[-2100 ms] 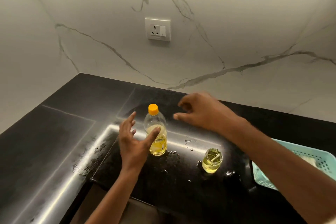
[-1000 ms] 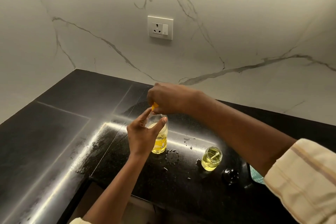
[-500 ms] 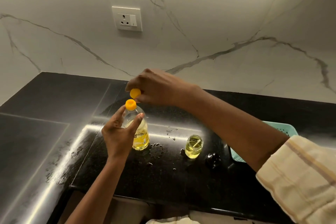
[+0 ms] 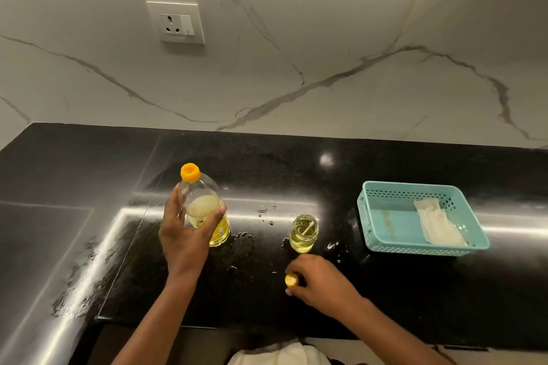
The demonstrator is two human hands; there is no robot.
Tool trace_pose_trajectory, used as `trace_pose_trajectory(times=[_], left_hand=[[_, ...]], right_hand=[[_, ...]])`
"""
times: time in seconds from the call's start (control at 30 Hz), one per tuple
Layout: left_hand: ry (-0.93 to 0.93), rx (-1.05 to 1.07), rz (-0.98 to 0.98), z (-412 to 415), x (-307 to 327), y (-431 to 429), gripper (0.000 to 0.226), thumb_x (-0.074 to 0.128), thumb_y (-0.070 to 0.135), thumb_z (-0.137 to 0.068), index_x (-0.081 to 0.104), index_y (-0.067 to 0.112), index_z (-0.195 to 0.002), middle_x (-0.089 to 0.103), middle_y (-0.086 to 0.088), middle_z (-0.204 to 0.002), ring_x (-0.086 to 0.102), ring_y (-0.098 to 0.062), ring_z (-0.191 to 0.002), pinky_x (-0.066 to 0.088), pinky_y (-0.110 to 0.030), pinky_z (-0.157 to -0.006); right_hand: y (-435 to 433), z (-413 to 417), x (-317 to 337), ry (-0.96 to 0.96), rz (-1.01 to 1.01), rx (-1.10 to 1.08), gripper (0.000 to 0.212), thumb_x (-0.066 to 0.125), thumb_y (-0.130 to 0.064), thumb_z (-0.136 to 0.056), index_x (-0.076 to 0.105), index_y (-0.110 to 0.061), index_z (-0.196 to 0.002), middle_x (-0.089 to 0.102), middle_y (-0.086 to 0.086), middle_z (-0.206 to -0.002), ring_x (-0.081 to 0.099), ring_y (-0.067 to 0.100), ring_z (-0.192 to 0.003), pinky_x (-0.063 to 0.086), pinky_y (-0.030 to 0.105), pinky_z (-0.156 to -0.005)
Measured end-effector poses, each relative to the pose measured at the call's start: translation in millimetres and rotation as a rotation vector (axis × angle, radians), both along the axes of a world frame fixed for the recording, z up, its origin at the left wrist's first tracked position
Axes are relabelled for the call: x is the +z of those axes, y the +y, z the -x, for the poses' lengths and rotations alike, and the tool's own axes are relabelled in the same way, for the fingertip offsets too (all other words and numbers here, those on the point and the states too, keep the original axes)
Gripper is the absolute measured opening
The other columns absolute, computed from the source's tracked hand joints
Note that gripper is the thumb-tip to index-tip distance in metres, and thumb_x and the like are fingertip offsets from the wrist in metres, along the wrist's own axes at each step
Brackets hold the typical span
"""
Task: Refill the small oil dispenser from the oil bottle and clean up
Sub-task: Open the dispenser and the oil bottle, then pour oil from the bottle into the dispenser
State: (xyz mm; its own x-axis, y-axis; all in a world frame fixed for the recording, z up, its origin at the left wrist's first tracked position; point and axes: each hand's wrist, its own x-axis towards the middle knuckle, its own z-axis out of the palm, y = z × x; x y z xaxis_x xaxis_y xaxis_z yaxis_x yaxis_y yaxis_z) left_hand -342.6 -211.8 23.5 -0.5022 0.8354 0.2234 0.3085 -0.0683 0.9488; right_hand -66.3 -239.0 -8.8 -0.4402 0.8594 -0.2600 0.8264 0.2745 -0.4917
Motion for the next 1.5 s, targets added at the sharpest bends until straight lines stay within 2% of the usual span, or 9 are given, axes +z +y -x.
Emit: trace_pose_trajectory(times=[0.2, 0.33, 0.43, 0.57, 0.7, 0.93, 1.1, 1.33, 1.5], left_hand=[[0.036, 0.031, 0.02, -4.4, -3.0, -0.7, 0.094, 0.098, 0.021, -0.074, 0.046, 0.045, -0.149, 0.067, 0.011, -0.132, 0.065, 0.018, -0.109, 0.056, -0.008, -0.09], [0.047, 0.048, 0.047, 1.2, -7.3, 0.9, 0.087, 0.096, 0.026, -0.077, 0.051, 0.035, -0.151, 0.068, 0.007, -0.136, 0.067, 0.009, -0.112, 0.063, -0.038, -0.097], [0.066, 0.052, 0.053, 3.6, -7.7, 1.6, 0.08, 0.096, 0.027, -0.077, 0.054, 0.028, -0.146, 0.069, 0.007, -0.131, 0.067, 0.012, -0.109, 0.064, -0.045, -0.096], [0.076, 0.05, 0.05, 4.0, -8.8, 1.3, 0.085, 0.096, 0.029, -0.077, 0.052, 0.026, -0.149, 0.069, 0.001, -0.136, 0.069, -0.013, -0.119, 0.063, -0.049, -0.1], [0.076, 0.012, 0.032, 2.7, -6.0, -0.8, 0.088, 0.096, 0.024, -0.077, 0.052, 0.024, -0.152, 0.069, -0.002, -0.14, 0.07, -0.016, -0.123, 0.062, -0.047, -0.102], [0.112, -0.084, -0.036, 3.9, 11.0, -2.2, 0.087, 0.096, 0.023, -0.074, 0.055, 0.018, -0.15, 0.072, -0.005, -0.136, 0.072, -0.021, -0.122, 0.061, -0.017, -0.094], [0.177, -0.146, -0.062, 3.8, 23.4, -6.4, 0.087, 0.096, 0.021, -0.073, 0.054, 0.023, -0.15, 0.072, -0.005, -0.133, 0.073, -0.016, -0.114, 0.058, -0.011, -0.088], [0.354, -0.189, -0.036, 7.1, 35.1, -3.2, 0.09, 0.099, 0.024, -0.071, 0.057, 0.025, -0.15, 0.073, 0.001, -0.127, 0.074, -0.024, -0.11, 0.066, -0.048, -0.088], [0.472, -0.306, -0.045, 1.3, 64.0, 5.7, 0.086, 0.1, 0.021, -0.072, 0.059, 0.027, -0.148, 0.074, 0.004, -0.123, 0.071, -0.02, -0.107, 0.062, -0.04, -0.088]], right_hand=[[-15.4, -6.4, -40.6, 0.089, -0.035, -0.18, 0.04, 0.077, -0.049, -0.089, 0.07, -0.032, -0.125, 0.06, -0.018, -0.115, 0.056, 0.001, -0.111, 0.049, 0.021, -0.094], [-18.8, -6.6, -50.1, 0.13, -0.038, -0.216, 0.054, 0.076, -0.056, -0.088, 0.065, -0.033, -0.136, 0.058, -0.021, -0.122, 0.054, -0.001, -0.115, 0.048, 0.018, -0.097], [-22.9, -5.8, -48.0, 0.144, -0.102, -0.302, 0.059, 0.073, -0.061, -0.088, 0.061, -0.033, -0.139, 0.056, -0.021, -0.126, 0.052, -0.001, -0.119, 0.05, 0.02, -0.099], [-25.3, 2.1, -34.1, 0.464, -0.151, -0.691, 0.08, 0.087, -0.049, -0.081, 0.048, -0.033, -0.149, 0.045, -0.027, -0.135, 0.052, -0.001, -0.125, 0.051, 0.028, -0.105], [-6.4, 17.6, -34.7, 0.677, -0.055, -0.835, 0.107, 0.094, -0.038, -0.076, 0.035, -0.024, -0.163, 0.046, -0.015, -0.154, 0.046, 0.004, -0.141, 0.043, 0.029, -0.117], [22.3, 36.9, -53.8, 0.663, -0.101, -0.921, 0.093, 0.096, -0.029, -0.075, 0.047, -0.023, -0.154, 0.063, -0.002, -0.14, 0.06, 0.014, -0.127, 0.049, 0.026, -0.104], [26.4, 31.7, -57.0, 0.593, -0.155, -0.885, 0.07, 0.095, -0.032, -0.074, 0.061, -0.027, -0.136, 0.072, -0.009, -0.116, 0.069, 0.011, -0.106, 0.059, 0.031, -0.091], [29.5, 19.7, -47.8, 0.546, -0.159, -0.826, 0.063, 0.096, -0.035, -0.072, 0.065, -0.028, -0.127, 0.072, -0.017, -0.1, 0.068, -0.003, -0.091, 0.046, 0.003, -0.071], [37.1, 15.6, -17.6, 0.588, -0.218, -0.833, 0.059, 0.096, -0.034, -0.071, 0.069, -0.028, -0.122, 0.073, -0.017, -0.093, 0.069, -0.005, -0.085, 0.059, 0.019, -0.074]])
